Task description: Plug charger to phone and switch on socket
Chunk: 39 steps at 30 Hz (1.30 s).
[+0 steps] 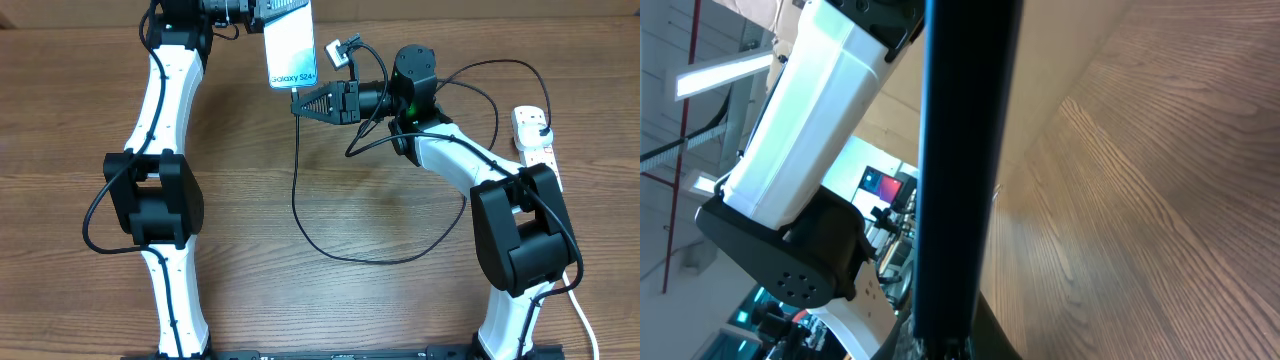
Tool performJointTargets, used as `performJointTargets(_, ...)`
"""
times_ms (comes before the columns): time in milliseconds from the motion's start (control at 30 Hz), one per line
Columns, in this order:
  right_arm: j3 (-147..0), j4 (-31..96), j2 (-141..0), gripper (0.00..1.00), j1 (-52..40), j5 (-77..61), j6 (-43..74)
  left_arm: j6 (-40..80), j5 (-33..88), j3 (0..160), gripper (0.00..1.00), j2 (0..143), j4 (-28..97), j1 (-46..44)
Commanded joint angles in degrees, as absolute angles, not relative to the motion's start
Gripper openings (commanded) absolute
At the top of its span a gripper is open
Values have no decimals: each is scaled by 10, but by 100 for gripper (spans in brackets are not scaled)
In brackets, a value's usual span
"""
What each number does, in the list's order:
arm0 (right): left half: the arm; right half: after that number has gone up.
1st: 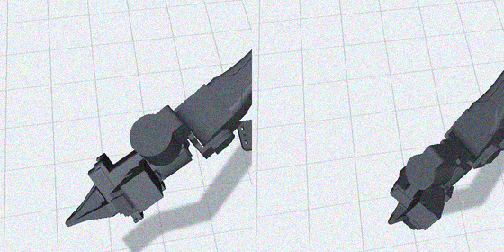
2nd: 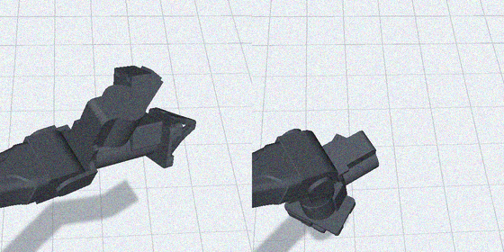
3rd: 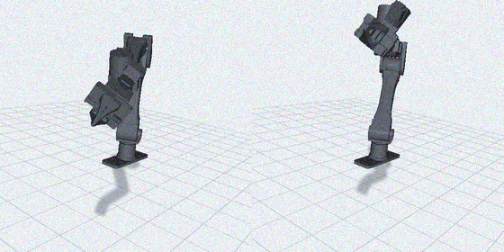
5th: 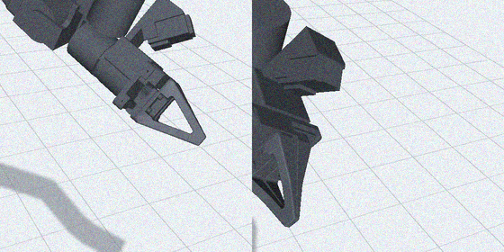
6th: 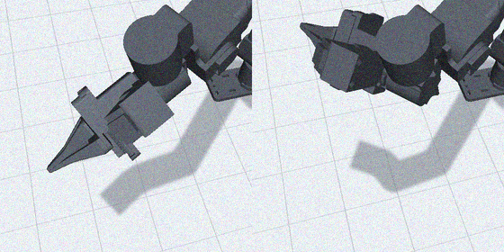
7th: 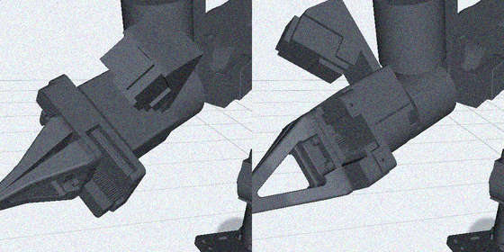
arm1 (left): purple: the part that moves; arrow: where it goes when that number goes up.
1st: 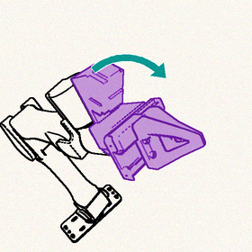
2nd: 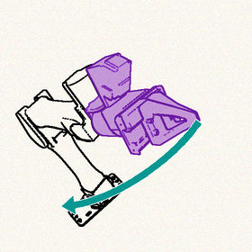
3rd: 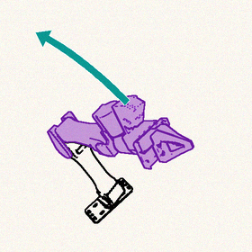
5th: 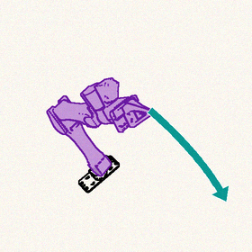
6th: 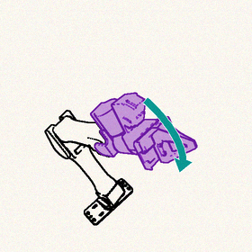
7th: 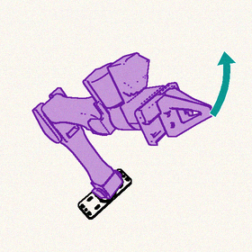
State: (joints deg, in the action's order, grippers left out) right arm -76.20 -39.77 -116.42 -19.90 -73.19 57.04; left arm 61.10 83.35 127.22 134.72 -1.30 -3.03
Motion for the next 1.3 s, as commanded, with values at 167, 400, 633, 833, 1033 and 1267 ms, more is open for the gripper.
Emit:
performJointTargets(167, -770, -398, -1166, 4, -192, -720, 574, 620, 872, 1284, 4, 1328, -15, -34)
performJointTargets(400, -770, -398, -1166, 4, -192, -713, 581, 617, 871, 1284, 4, 1328, -15, -34)
performJointTargets(633, -770, -398, -1166, 4, -193, -697, 588, 617, 871, 1284, 4, 1328, -15, -35)
performJointTargets(833, -770, -398, -1166, 4, -193, -673, 603, 617, 870, 1284, 4, 1328, -16, -35)
performJointTargets(1033, -770, -398, -1166, 4, -193, -660, 616, 613, 871, 1284, 4, 1328, -15, -35)
performJointTargets(1267, -770, -398, -1166, 4, -193, -634, 638, 613, 872, 1284, 4, 1328, -15, -37)
